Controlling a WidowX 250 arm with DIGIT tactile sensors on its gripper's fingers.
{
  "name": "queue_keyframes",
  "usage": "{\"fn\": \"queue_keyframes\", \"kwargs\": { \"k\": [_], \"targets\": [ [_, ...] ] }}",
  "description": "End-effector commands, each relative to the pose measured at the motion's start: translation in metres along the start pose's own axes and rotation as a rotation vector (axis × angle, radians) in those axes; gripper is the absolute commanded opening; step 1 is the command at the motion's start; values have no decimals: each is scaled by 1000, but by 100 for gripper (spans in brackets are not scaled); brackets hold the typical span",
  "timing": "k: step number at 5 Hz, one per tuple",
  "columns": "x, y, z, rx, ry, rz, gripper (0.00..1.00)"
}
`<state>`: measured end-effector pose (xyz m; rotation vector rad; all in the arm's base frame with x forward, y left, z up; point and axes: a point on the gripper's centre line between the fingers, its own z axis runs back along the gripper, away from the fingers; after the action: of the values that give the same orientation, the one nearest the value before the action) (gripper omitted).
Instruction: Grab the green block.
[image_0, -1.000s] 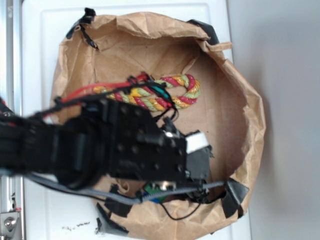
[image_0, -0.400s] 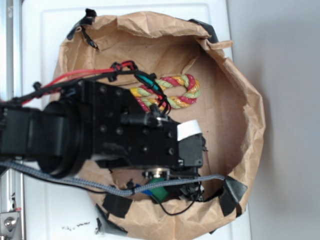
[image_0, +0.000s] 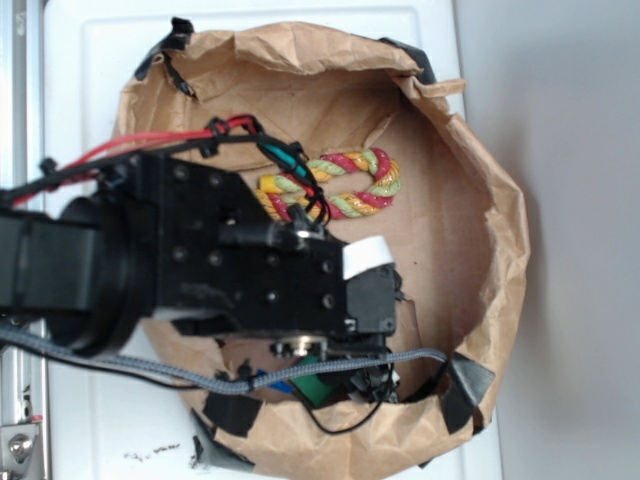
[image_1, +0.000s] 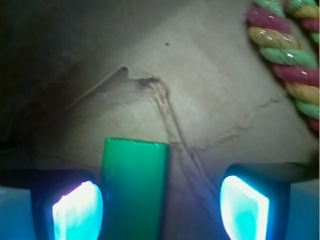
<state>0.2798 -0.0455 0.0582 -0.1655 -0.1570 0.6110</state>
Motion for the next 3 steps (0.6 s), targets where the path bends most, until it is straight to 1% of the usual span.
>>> {"fn": "queue_keyframes", "kwargs": {
  "k": [1,2,3],
  "targets": [
    [15,-9,21,-49,-53,-8,100],
    [15,-9,21,-49,-53,-8,100],
    [21,-17,27,-33,-64,10,100]
  ]
}}
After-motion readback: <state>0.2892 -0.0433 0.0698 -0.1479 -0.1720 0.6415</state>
